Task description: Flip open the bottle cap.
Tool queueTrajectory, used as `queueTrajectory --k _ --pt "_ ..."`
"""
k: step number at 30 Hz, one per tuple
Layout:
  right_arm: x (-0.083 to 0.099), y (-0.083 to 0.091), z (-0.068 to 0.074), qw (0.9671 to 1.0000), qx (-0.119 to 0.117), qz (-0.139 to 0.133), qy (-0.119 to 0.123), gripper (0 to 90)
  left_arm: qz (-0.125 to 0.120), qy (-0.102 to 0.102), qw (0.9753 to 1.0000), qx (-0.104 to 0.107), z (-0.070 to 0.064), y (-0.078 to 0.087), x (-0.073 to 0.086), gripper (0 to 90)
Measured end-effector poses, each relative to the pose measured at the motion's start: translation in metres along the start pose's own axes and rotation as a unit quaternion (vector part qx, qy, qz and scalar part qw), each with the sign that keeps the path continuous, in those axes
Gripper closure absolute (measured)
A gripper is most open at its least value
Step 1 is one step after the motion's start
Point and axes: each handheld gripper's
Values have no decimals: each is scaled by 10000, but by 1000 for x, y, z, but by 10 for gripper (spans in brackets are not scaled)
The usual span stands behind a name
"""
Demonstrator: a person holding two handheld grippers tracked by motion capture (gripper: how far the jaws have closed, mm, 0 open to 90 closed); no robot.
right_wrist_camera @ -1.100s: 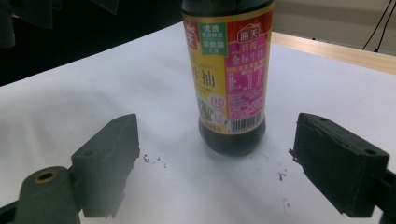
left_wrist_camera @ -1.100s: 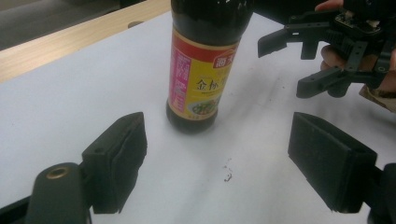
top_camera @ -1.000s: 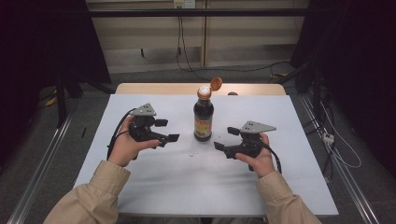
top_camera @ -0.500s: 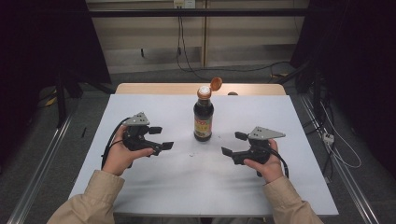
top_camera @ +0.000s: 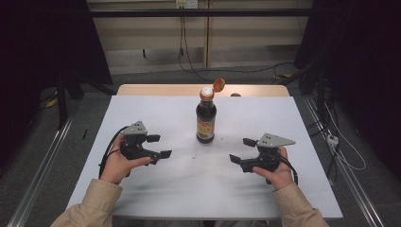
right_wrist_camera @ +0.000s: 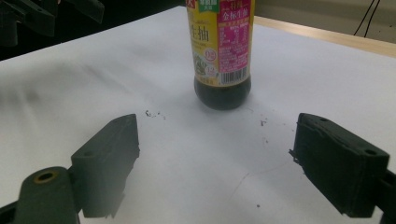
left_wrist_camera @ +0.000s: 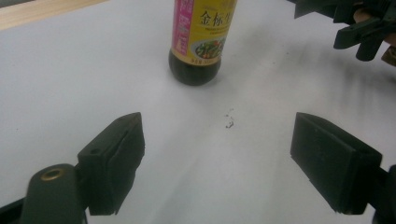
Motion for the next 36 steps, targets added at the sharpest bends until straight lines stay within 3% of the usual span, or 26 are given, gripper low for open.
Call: queueTrajectory --k 13,36 --pt "7 9 -1 10000 14 67 -16 142 -15 49 10000 -56 -1 6 18 174" --pt "18 26 -1 9999 97 87 -50 142 -45 83 9999 -122 -3 14 37 171"
Point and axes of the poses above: each handheld gripper's, and its own axes: y roughly backward along the jaws, x roughly out of its underside, z roughly to its left, and after that the axes turned 6 degrees about -y, right-handed
